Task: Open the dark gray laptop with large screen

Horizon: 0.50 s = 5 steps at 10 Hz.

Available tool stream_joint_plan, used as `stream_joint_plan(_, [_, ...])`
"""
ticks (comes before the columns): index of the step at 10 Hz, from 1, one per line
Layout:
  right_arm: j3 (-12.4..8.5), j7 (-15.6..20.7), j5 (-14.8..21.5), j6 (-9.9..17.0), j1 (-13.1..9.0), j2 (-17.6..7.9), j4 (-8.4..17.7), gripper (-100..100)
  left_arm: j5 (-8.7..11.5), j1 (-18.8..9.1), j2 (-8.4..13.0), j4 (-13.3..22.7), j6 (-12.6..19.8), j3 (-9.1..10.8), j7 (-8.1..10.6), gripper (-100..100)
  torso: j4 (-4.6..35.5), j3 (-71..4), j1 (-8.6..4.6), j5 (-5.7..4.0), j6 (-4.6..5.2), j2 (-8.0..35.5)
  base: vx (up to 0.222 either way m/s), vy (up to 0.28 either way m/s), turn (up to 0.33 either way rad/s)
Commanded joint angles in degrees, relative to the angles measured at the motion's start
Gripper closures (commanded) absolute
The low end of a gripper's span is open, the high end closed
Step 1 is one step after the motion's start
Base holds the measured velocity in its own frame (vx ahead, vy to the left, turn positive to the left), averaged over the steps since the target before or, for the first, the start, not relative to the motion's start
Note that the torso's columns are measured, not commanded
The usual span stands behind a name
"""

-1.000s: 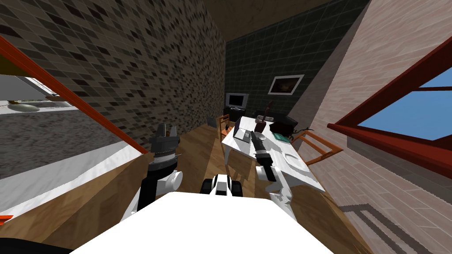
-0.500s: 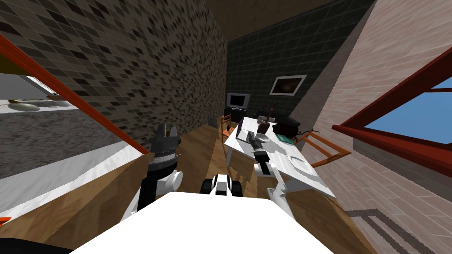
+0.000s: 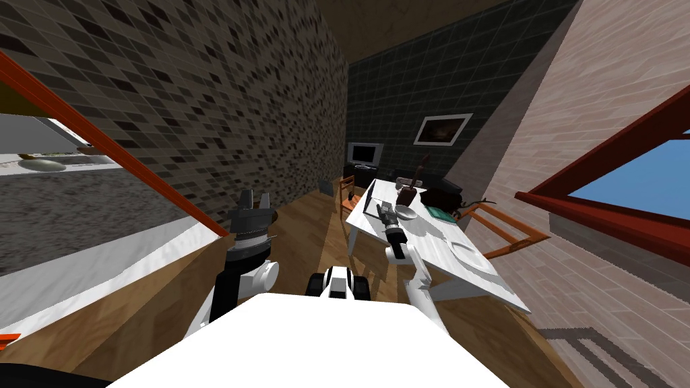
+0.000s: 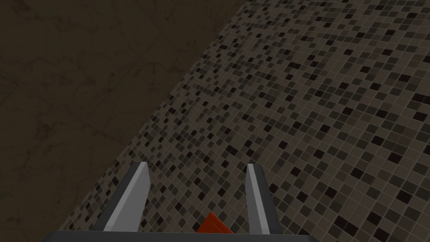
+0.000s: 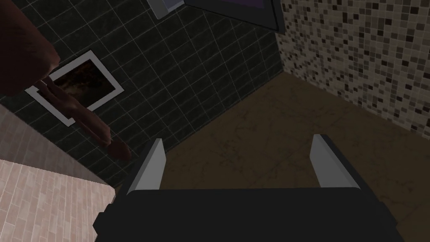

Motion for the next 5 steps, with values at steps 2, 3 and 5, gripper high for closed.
stream_joint_plan(2, [0.2,2.8,4.8,3.9,-2.4,0.0,3.1,-100,0.0,0.0,0.0,0.0,0.0,0.00,0.00,0,0.0,0.0,-0.13,-0.04,0.00,0.0,0.049,0.068,0.010])
stream_joint_plan(3, [0.3,4.5,7.1,5.9,-3.9,0.0,5.2,-100,0.0,0.0,0.0,0.0,0.0,0.00,0.00,0,0.0,0.0,-0.20,-0.05,0.02,0.1,0.039,0.059,0.010])
stream_joint_plan(5, [0.3,6.1,9.7,7.9,-5.3,0.1,7.3,-100,0.0,0.0,0.0,0.0,0.0,0.00,0.00,0,0.0,0.1,-0.16,-0.04,0.01,0.1,0.025,0.057,0.011])
